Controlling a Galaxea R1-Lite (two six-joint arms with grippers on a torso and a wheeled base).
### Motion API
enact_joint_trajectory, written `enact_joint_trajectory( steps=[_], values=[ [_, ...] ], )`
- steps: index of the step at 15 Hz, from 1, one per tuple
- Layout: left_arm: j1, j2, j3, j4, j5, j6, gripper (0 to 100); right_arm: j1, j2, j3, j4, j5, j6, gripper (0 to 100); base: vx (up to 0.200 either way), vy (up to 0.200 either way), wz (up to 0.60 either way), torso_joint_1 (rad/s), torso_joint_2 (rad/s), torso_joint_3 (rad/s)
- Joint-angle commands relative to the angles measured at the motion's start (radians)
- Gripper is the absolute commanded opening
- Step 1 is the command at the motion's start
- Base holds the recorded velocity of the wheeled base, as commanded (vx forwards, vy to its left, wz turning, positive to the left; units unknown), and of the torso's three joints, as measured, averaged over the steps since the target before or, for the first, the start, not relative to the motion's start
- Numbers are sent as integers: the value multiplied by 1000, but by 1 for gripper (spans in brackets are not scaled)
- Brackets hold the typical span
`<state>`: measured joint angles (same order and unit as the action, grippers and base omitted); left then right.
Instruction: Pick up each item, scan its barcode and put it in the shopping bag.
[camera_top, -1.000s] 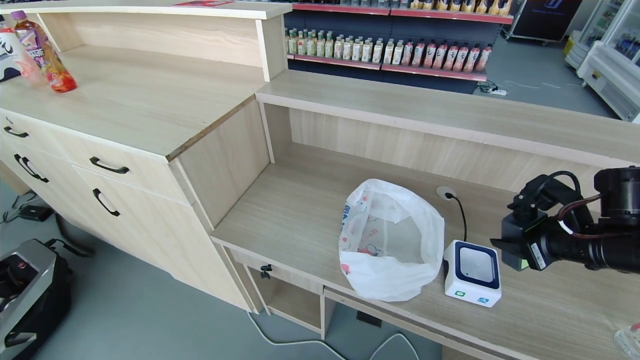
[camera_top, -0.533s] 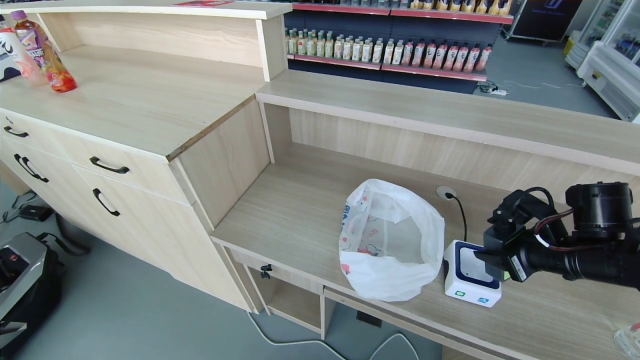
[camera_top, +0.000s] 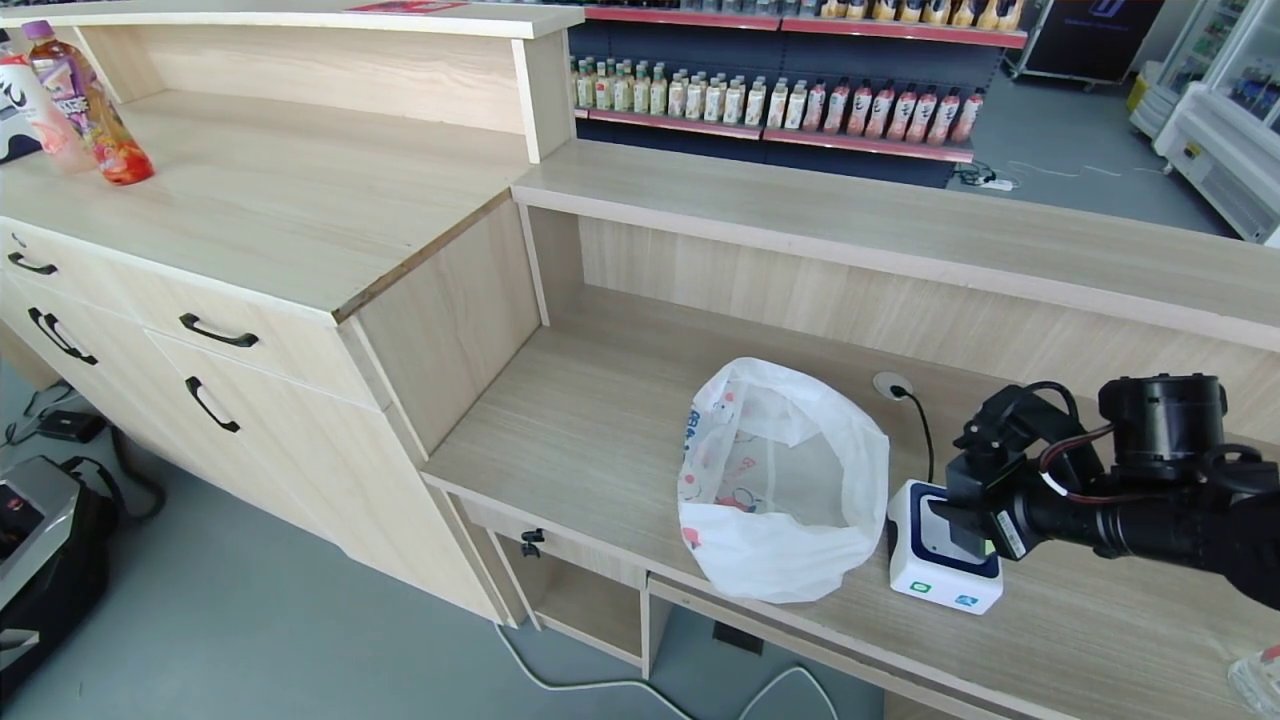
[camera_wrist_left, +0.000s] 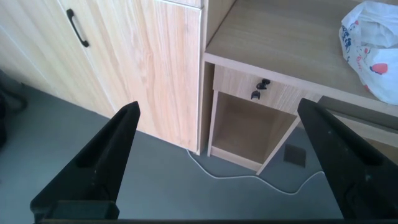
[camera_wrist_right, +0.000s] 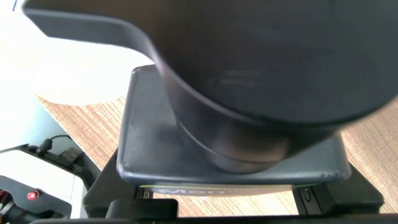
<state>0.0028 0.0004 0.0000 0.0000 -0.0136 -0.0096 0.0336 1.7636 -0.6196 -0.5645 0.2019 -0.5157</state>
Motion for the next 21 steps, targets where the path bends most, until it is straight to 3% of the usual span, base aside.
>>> enact_joint_trajectory(
  steps=[1,15,21],
  values=[
    [0,0,0,0,0,0,100,2,27,0,-12,1,0,0,0,0,0,0,0,0],
    [0,0,0,0,0,-1,100,9,119,-12,-153,37,39,0,0,0,0,0,0,0],
    [0,0,0,0,0,-1,100,14,125,-17,-153,50,39,0,0,0,0,0,0,0]
  ],
)
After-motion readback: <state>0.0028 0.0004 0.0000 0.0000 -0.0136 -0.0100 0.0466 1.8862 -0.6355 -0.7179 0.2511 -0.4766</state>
